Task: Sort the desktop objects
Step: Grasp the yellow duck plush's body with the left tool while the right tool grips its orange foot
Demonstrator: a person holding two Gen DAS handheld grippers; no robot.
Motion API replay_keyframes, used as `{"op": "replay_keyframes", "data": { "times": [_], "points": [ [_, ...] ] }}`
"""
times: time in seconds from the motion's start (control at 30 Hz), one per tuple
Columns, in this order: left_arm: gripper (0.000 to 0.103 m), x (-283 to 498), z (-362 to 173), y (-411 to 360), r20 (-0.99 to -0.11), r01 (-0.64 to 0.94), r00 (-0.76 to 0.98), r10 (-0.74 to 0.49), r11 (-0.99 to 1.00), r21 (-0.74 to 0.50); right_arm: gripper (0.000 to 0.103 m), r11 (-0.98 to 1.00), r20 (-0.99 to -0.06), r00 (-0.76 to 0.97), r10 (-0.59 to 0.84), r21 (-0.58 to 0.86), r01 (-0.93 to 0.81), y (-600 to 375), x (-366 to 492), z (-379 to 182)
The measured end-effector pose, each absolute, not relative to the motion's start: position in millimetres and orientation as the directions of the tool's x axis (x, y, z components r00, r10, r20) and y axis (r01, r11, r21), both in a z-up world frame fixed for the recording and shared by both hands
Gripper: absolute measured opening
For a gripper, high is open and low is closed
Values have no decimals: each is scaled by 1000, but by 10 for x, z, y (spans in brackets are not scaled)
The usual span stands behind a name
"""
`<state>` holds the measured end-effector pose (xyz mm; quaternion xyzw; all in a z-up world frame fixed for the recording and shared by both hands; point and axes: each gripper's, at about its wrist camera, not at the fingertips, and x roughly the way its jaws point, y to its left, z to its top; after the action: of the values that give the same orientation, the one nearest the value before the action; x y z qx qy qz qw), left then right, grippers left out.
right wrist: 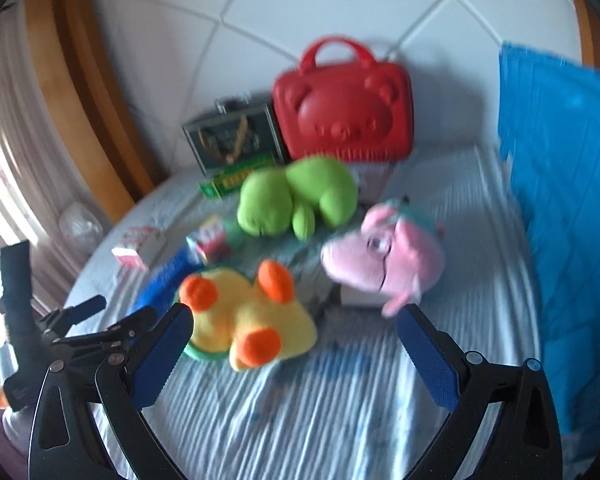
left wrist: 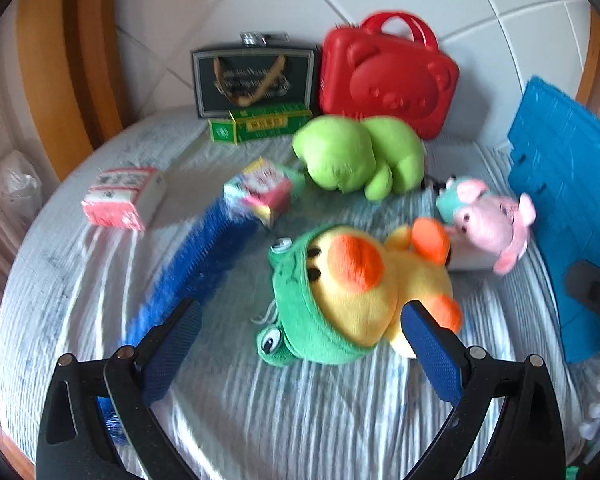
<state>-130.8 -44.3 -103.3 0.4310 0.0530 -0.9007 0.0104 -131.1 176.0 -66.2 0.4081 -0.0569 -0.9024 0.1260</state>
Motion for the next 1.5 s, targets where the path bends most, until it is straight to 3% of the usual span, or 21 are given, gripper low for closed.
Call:
{"op": "replay_keyframes", "data": {
  "times": [0.4, 1.07, 1.1, 1.17, 1.23, 1.27, 1.3, 1.33, 1.4, 1.5],
  "points": [
    [101, -1601, -1559, -276, -854, -5, -516, 65, -997, -73, 103, -956, -845, -450, -288, 223, 192, 1470, -1686, -1297],
    [101, -1832, -1816, -173, -880, -68, -466, 91, -995, -67, 103, -957, -884, -371, -284, 238, 165, 1431, -1982, -1541],
    [101, -1839, -1830, -170, -882, -70, -463, 94, -995, -70, 100, -958, -886, -369, -281, 237, 162, 1432, -1986, -1550],
    [101, -1853, -1853, -165, -882, -76, -459, 106, -994, -80, 76, -960, -888, -369, -273, 228, 163, 1424, -1993, -1559],
    [101, -1862, -1864, -158, -880, -83, -463, 110, -993, -81, 66, -954, -884, -364, -294, 246, 172, 1411, -1994, -1551],
    [96, -1861, -1867, -150, -877, -94, -466, 117, -992, -82, 55, -951, -881, -366, -299, 247, 184, 1397, -1992, -1539],
    [87, -1860, -1872, -131, -875, -112, -466, 127, -990, -84, 50, -948, -878, -369, -306, 248, 199, 1368, -1983, -1521],
    [86, -1857, -1868, -102, -874, -123, -469, 127, -989, -78, 43, -950, -879, -373, -297, 231, 211, 1328, -1972, -1504],
    [80, -1831, -1848, -73, -868, -132, -483, 116, -989, -59, 35, -951, -882, -383, -276, 193, 242, 1258, -1945, -1469],
    [76, -1795, -1803, -93, -860, -124, -496, 118, -990, -65, 33, -950, -879, -391, -272, 182, 253, 1255, -1916, -1431]
  ]
}}
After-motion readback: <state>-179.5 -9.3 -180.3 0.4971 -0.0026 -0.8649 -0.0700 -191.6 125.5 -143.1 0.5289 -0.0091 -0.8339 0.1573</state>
